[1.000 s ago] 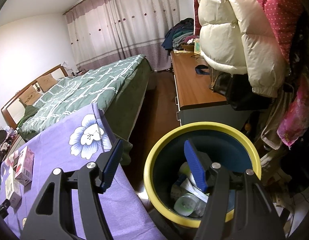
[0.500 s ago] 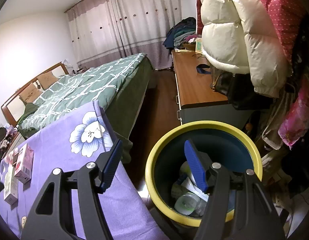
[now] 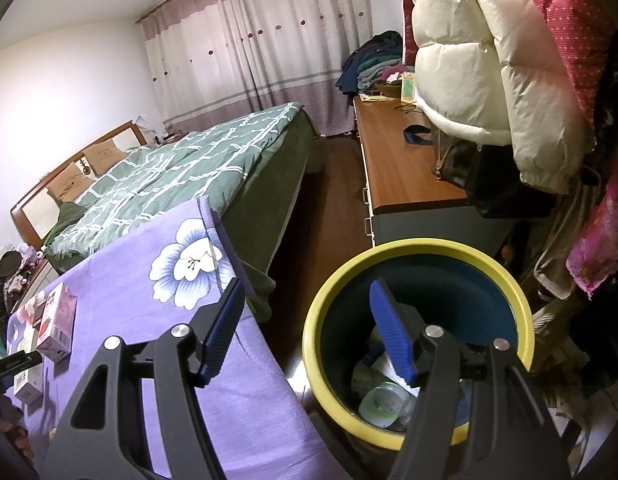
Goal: Collect trash
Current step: 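Grasp the cream paper box with the left gripper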
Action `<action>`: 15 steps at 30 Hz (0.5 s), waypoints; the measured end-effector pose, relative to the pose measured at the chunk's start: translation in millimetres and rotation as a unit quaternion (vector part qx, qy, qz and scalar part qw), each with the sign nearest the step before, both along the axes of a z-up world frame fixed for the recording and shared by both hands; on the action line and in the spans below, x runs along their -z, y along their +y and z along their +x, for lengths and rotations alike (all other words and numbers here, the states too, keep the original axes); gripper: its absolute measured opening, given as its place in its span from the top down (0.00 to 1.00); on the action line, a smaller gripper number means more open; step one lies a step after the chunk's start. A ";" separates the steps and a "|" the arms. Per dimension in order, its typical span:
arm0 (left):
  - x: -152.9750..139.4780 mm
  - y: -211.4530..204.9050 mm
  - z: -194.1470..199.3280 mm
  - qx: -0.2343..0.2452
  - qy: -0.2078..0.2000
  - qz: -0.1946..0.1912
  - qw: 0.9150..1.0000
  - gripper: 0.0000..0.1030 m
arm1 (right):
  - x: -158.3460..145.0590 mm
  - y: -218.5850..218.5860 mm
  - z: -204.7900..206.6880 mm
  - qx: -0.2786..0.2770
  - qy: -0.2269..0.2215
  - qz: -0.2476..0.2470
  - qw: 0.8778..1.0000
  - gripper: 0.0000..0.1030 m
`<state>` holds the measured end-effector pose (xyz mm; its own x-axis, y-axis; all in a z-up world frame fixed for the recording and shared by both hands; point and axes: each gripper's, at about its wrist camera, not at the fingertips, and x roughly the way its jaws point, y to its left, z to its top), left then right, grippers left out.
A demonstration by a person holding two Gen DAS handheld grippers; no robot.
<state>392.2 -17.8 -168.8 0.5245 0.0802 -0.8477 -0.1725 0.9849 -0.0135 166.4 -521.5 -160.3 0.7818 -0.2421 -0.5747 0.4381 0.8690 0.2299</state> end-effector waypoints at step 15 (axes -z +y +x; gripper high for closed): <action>-10.7 -4.8 -29.7 0.050 -0.028 0.011 0.998 0.31 | -1.6 -1.8 -5.8 0.006 -0.012 0.003 1.000 0.40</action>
